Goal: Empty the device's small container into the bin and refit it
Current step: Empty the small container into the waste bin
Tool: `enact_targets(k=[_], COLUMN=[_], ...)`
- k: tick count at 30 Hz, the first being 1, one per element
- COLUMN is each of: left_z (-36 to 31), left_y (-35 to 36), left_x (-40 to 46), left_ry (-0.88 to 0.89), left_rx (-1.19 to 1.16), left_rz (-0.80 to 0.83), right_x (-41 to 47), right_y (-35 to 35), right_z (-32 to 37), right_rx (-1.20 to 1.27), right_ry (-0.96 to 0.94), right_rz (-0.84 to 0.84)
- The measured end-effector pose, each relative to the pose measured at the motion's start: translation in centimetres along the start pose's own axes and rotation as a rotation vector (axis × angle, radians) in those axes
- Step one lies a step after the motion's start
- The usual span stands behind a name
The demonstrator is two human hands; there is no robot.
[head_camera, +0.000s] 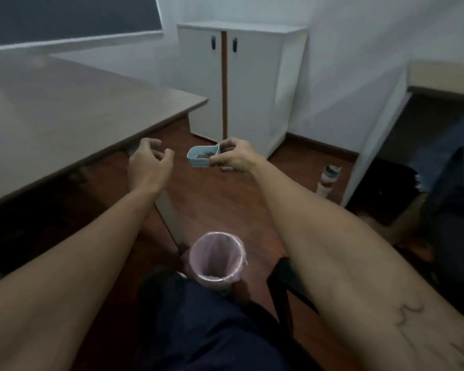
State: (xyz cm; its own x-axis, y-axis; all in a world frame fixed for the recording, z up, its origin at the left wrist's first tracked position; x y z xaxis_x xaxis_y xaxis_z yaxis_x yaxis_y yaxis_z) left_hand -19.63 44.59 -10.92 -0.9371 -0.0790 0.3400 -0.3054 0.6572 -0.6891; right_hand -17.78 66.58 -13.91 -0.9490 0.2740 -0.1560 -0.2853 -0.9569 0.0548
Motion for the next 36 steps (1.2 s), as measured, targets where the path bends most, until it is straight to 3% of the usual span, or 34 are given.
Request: enact_targets(k=[9,18,24,31,36], left_z=[5.1,16.6,23.7,26.3,27.1], left_y=[14.6,25.6,31.3,35.5,36.3], left_x=[-3.0,-7.6,-13.3,-15.5,-15.7], left_ry=[-0.140,-0.529,-0.690,-0.849,-0.928], left_rx=[0.023,0.093,0.176,0.111,0.071], left_rz=[0.253,0.487,0.676,0.687,0.603], right_x=[5.6,10.3,10.7,12.1,12.8], right_y=[-7.5,-6.9,-5.5,-4.3,-3.1], right_z=[-11.8,-25.0,-32.9,-39.0,-42.0], right_rx=[-0.054,-0.129,-0.262,-0.732,-0.823], right_ry=[0.181,0.364,0.449,0.320,0.310], right_rz=[-0.028,0.086,0.170,0.269,0.307])
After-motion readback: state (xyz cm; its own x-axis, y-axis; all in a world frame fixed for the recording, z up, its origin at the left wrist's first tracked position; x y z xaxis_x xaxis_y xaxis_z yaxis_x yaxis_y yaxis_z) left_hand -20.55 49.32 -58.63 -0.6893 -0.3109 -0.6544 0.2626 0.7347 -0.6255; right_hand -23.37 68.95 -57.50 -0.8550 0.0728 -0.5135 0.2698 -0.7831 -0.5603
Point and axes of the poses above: each hand's wrist, its own x-axis towards the middle knuckle, its own y-axis out of the palm, z = x × y, the point moved 7 cm from there along x, towards the middle knuckle, and after that the axes turned 14 degrees about x, right-handed, at the moved point
